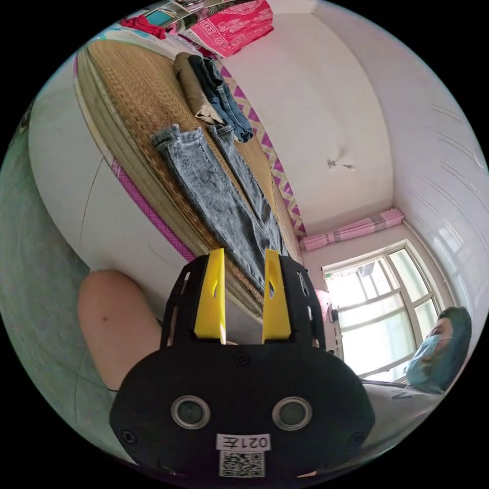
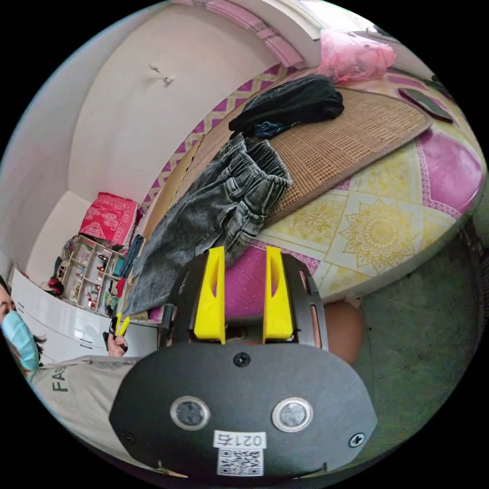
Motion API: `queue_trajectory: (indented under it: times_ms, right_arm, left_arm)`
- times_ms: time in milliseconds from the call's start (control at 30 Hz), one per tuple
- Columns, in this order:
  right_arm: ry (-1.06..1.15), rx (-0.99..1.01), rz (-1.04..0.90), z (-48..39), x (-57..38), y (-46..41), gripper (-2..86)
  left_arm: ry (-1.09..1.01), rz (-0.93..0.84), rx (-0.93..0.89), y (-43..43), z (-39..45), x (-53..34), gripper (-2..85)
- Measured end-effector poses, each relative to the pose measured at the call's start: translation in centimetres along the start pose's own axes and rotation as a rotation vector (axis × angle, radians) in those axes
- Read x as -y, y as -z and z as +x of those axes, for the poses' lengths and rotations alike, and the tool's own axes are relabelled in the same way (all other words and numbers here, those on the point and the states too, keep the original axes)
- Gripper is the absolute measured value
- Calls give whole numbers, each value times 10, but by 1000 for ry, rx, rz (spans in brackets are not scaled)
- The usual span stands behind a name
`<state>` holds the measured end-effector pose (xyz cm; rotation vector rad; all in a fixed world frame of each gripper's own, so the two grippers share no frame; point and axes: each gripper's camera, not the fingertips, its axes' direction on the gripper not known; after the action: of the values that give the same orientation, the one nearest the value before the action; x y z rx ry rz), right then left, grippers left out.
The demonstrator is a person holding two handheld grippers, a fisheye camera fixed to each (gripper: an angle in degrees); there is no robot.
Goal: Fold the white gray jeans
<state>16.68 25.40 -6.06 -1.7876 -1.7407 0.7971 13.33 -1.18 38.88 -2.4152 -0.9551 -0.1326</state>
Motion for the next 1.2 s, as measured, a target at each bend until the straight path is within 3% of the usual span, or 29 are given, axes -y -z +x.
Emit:
queue_trajectory:
  times_ms: [500,867,1000,1200]
  right_arm:
    - [-41,180,99,57,29,26,35]
    - [-89,244,101,99,40,24,33]
    - [-94,252,103,109,45,20,32]
    - [-103,279,79,115,59,16,30]
  left_arm:
    - [106,16,-43,0,-15,13,74]
    - [107,122,118,14,-3,42,74]
    - [134,102,123,8,3,52,2]
    - [-1,39,93,11,46,70,-9]
